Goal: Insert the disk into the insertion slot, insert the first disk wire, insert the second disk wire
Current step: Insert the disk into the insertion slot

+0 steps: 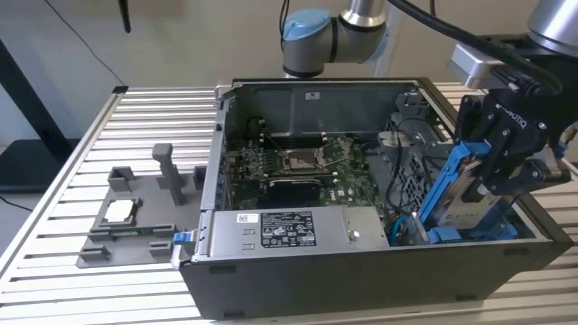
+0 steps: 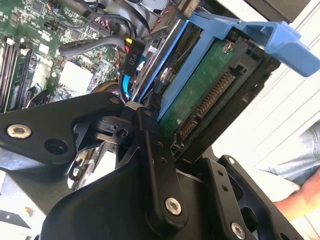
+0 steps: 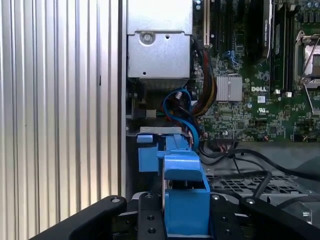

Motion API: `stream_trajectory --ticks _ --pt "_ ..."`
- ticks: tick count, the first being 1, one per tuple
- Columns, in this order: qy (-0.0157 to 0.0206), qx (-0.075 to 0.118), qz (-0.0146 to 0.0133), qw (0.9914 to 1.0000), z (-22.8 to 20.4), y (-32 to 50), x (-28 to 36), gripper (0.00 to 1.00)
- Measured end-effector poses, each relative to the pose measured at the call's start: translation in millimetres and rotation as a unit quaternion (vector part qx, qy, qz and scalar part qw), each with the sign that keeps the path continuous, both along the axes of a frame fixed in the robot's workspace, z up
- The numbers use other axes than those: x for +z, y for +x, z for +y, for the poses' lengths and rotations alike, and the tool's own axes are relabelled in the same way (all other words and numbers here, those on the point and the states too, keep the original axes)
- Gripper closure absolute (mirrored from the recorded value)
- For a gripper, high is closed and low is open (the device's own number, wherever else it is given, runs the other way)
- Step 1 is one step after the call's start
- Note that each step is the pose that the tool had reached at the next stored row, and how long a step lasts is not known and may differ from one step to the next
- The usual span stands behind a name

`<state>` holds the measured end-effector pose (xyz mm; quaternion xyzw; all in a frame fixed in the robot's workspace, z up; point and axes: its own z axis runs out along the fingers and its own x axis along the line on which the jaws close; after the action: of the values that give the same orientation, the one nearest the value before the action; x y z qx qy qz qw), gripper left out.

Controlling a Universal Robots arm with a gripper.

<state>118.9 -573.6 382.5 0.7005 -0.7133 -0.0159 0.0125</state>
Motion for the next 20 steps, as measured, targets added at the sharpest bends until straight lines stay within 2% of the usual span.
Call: stream_trajectory --ticks 4,10,11,12,13,14,16,17,20 --pt "0.0003 0.000 0.0000 1.00000 0.0 0.0 -2.1 0.67" --pt "0.0000 0.000 0.0001 1.00000 -0.1 0.0 -2.2 0.67" --pt "0.0000 0.000 0.0000 1.00000 0.0 0.0 -2.2 0.66" --pt "-0.0001 0.000 0.0000 1.00000 -0.1 0.0 -2.1 0.60" --pt "-0.0001 0.000 0.0000 1.00000 0.0 0.0 -2.2 0.60" --pt "-0.0001 0.000 0.0000 1.00000 0.0 0.0 -2.2 0.48" --pt "-0.0002 0.000 0.0000 1.00000 0.0 0.0 -2.2 0.48" --pt "-0.0002 0.000 0.0000 1.00000 0.0 0.0 -2.2 0.42" --pt "-0.0004 0.000 0.0000 1.00000 0.0 0.0 -2.2 0.42"
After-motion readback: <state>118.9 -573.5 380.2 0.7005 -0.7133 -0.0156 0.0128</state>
